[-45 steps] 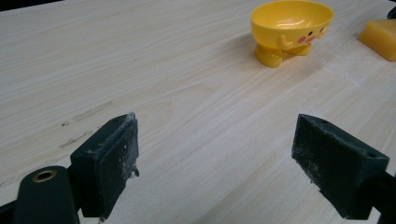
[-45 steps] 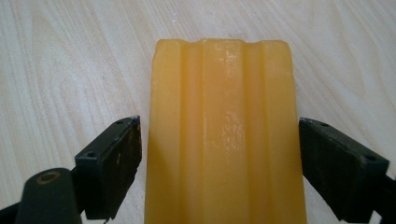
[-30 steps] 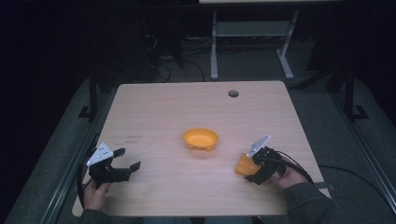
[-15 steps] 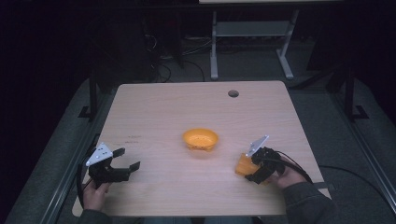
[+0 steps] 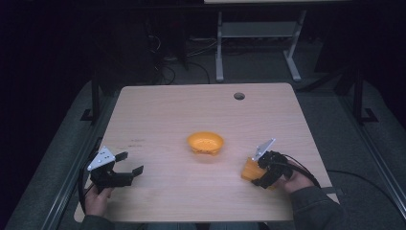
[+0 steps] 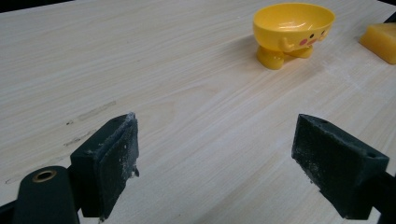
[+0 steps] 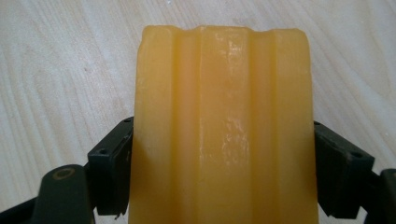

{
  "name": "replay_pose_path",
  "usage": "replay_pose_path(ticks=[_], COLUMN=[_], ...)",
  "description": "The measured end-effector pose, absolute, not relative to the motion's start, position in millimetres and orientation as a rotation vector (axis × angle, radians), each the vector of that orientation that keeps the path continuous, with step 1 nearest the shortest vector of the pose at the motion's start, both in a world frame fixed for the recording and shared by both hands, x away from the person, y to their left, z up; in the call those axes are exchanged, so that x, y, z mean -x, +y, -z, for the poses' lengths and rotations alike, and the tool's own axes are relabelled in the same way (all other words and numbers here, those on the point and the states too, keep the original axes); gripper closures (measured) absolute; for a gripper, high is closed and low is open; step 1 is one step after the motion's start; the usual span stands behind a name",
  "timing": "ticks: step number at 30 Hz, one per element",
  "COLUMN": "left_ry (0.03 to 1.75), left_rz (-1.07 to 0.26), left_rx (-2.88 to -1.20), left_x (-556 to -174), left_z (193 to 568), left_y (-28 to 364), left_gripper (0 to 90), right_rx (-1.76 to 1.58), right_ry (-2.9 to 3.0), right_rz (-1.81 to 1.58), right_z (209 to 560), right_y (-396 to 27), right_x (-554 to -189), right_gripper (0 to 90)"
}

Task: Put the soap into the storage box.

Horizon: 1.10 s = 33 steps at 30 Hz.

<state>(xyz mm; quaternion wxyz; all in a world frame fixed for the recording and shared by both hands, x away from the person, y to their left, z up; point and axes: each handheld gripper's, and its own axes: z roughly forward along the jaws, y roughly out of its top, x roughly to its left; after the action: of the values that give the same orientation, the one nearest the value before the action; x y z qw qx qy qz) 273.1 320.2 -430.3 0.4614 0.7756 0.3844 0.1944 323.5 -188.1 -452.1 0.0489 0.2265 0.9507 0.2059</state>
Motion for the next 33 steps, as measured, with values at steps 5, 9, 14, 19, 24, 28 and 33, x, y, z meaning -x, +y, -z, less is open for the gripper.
replay_pose_path(ticks=[5,9,14,19,24,28,33], left_ry=[0.947,0.95,0.951,0.949,0.952,0.953,0.956], left_rz=[-0.481,-0.481,-0.484,-0.483,-0.482,-0.481,-0.48], left_rx=[-1.904,-1.898,-1.895,-1.901,-1.898,-1.898,-1.894], left_x=[-273,-272,-272,-272,-272,-272,-272], left_z=[430,430,429,429,429,429,429], left_y=[321,321,322,322,322,322,322], left_gripper=[14.1,14.1,14.1,14.1,14.1,14.1,14.1], right_rx=[-0.671,-0.663,-0.646,-0.657,-0.652,-0.631,-0.617], right_ry=[2.907,2.894,2.884,2.881,2.879,2.88,2.883], right_rz=[-0.628,-0.638,-0.637,-0.648,-0.671,-0.687,-0.682], right_z=[452,449,444,437,432,426,422], right_y=[-188,-189,-190,-191,-191,-189,-184], right_x=[-322,-321,-322,-324,-326,-331,-335], right_gripper=[20.5,20.6,20.6,20.6,20.6,20.6,20.6])
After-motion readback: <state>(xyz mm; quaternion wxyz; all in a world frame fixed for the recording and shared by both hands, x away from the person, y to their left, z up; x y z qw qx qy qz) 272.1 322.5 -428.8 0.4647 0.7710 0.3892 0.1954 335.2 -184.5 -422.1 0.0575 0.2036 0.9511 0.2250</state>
